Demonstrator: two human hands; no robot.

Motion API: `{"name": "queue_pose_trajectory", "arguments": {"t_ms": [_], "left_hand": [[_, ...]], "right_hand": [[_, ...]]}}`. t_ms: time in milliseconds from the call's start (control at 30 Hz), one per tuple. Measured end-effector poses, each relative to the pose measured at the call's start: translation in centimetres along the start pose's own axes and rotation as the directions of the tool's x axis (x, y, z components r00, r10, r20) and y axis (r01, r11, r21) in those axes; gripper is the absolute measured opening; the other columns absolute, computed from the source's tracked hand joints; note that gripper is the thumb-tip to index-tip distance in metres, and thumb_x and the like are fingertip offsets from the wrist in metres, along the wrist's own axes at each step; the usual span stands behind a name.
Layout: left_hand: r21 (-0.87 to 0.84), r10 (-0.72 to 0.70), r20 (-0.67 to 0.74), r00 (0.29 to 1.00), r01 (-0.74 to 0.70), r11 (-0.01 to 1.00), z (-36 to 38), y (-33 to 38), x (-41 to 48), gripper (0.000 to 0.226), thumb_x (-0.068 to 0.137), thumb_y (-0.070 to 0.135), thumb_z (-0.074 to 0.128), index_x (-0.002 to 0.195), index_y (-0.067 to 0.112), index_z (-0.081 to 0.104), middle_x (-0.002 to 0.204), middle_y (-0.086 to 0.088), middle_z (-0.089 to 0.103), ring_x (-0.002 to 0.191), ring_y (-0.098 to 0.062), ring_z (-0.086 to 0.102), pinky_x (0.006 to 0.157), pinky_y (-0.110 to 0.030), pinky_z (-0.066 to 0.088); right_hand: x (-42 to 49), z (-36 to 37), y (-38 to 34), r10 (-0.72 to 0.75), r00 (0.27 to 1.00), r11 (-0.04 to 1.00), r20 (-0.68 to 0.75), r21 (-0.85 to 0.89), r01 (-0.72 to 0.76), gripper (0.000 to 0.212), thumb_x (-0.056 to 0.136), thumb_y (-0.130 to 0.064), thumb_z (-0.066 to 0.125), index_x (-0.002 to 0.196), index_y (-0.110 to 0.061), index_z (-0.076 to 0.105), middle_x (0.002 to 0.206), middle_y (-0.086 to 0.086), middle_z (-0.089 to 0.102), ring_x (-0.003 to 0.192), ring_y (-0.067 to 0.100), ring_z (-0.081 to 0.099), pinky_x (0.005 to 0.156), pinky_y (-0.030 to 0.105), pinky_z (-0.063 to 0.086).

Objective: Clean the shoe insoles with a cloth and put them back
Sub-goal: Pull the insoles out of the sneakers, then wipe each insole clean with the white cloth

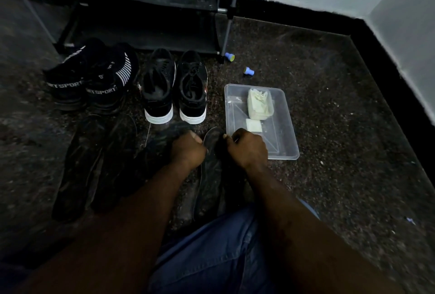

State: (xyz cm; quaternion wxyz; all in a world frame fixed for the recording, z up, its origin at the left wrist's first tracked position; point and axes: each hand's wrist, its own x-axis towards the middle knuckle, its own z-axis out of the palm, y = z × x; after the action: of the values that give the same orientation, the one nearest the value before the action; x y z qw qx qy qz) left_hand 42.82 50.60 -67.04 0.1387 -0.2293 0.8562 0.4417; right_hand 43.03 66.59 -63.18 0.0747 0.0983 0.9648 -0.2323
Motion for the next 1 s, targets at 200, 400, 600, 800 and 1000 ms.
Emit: {"name": "queue_pose_trajectory", "arguments": {"t_ms": [200, 400, 600, 800, 1000], "left_hand": [[0.126, 0.035, -0.123, 0.992, -0.019, 0.992, -2.1, 0.1, -0.1, 0.034, 0.092, 0.050, 0.064, 0.099, 0.018, 0.075, 0.109, -0.013, 0.075, 0.107, -0.036, 0.069, 0.093, -0.040, 0.056], [0.536, 0.044, -0.122, 0.991, 0.028, 0.844, -4.3, -2.1, 0.0, 0.038, 0.092, 0.053, 0.053, 0.113, 0.027, 0.069, 0.134, -0.010, 0.056, 0.130, -0.038, 0.044, 0.108, -0.050, 0.039], [0.514, 0.009, -0.087, 0.996, 0.037, 0.857, -4.5, -1.7, -0.5, 0.044, 0.098, 0.051, 0.051, 0.129, 0.022, 0.064, 0.147, -0.011, 0.049, 0.138, -0.039, 0.041, 0.113, -0.050, 0.038], [0.518, 0.001, -0.117, 0.993, 0.060, 0.853, -4.6, -1.6, -0.5, 0.052, 0.094, 0.058, 0.046, 0.127, 0.023, 0.066, 0.144, -0.011, 0.051, 0.134, -0.039, 0.043, 0.107, -0.050, 0.040], [0.348, 0.140, -0.188, 0.972, -0.068, 0.935, -4.7, 0.7, -1.8, 0.032, 0.094, 0.043, 0.059, 0.101, 0.015, 0.073, 0.114, -0.015, 0.069, 0.112, -0.039, 0.060, 0.096, -0.041, 0.049]], "right_hand": [[0.0, 0.0, 0.3, 0.022, 0.999, 1.000, 0.026, 0.004, -0.022, 0.048, 0.090, -0.066, 0.054, 0.100, -0.023, 0.070, 0.100, 0.009, 0.072, 0.092, 0.030, 0.067, 0.085, 0.041, 0.057], [-0.2, 0.2, 0.2, 0.030, 0.999, 0.998, 0.029, -0.055, -0.028, 0.051, 0.090, -0.066, 0.054, 0.101, -0.019, 0.071, 0.103, 0.013, 0.071, 0.097, 0.035, 0.067, 0.086, 0.040, 0.056], [-0.5, 0.3, 0.0, 0.028, 0.999, 0.996, 0.034, -0.082, -0.025, 0.049, 0.090, -0.063, 0.054, 0.106, -0.020, 0.070, 0.107, 0.014, 0.070, 0.099, 0.035, 0.067, 0.088, 0.042, 0.057], [-1.0, 0.3, -0.2, 0.021, 0.999, 0.995, 0.049, -0.101, -0.016, 0.047, 0.091, -0.062, 0.056, 0.106, -0.021, 0.070, 0.106, 0.012, 0.070, 0.098, 0.034, 0.067, 0.087, 0.041, 0.057], [-0.7, 0.1, 0.1, 0.070, 0.996, 0.992, 0.053, -0.106, -0.064, 0.047, 0.085, -0.061, 0.057, 0.103, -0.020, 0.071, 0.102, 0.008, 0.069, 0.093, 0.030, 0.066, 0.080, 0.036, 0.053]]}}
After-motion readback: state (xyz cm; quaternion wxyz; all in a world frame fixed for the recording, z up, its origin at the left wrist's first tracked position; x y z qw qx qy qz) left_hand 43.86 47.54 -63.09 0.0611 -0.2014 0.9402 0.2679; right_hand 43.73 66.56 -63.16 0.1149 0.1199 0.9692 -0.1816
